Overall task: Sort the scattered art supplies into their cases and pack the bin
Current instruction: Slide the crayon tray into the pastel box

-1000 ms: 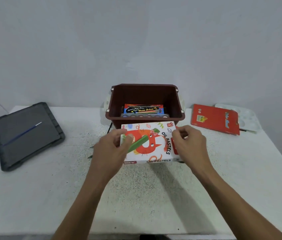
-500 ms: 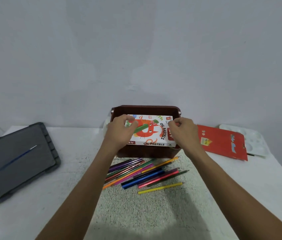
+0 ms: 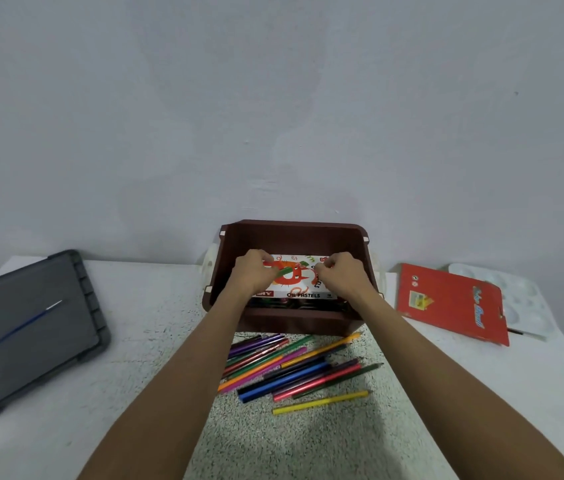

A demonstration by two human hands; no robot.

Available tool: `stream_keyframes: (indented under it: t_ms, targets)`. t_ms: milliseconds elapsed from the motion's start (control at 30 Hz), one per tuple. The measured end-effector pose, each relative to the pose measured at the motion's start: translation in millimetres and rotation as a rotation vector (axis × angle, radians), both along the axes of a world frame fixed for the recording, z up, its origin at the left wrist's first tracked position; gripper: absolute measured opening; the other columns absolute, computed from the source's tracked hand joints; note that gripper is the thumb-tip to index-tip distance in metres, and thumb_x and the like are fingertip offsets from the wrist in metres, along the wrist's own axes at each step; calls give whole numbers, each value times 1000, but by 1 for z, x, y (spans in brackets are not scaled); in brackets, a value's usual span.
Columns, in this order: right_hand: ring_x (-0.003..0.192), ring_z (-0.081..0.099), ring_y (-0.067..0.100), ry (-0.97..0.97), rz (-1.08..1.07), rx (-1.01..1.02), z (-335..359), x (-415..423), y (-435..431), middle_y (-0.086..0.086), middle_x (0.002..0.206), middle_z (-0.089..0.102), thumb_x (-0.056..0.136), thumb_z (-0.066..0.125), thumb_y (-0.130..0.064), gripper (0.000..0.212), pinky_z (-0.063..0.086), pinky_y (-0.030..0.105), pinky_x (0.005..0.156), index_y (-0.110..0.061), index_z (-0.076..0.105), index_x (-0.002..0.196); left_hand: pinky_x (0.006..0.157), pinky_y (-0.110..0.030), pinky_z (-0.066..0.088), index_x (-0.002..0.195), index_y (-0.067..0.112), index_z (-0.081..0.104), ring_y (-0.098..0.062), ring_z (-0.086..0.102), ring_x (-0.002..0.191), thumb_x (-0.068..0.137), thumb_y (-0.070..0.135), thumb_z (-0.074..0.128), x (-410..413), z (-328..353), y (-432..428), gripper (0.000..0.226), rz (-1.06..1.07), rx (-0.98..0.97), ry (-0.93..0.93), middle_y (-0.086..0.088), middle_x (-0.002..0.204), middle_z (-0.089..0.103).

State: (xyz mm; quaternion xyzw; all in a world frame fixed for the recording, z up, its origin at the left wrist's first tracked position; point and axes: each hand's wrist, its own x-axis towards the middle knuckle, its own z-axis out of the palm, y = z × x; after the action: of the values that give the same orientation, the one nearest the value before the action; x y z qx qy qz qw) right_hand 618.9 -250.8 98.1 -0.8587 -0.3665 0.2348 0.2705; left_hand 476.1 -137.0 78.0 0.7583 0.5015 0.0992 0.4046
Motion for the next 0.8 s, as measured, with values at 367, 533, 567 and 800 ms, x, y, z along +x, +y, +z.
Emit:
stream_keyframes:
  t_ms: [367,533,567,800]
  targets:
    - [89,62,15,74,147,-131,2,0,-4,9,125,64,98,57,-32,37,43,21,66,-6,60,124,86,-39,59,134,18,57,-22,66,103,90,39,68,3,-14,2,50,-93,50,160,-8,132,59]
    - [120,57,23,100,185,-75,10,-5,-18,7,141,53,98,56,-34,53,49,25,84,-11,42,143,110,-49,39,138,22,53,-33,41,134,94,38,62,4,-10,-6,48,-155,187,295,-10,153,36]
    - [119,57,22,96,185,-45,12,-6,-21,6,141,54,97,56,-34,52,49,22,80,-12,42,143,113,-51,34,138,22,53,-34,36,138,94,37,61,4,-7,-10,47,-159,237,287,-10,155,33]
    - [118,56,16,67,165,273,35,7,-67,1,137,55,98,56,-31,42,47,35,102,-17,52,137,97,-25,42,120,19,66,-11,55,116,97,21,57,21,31,-73,25,-198,362,-211,2,125,61]
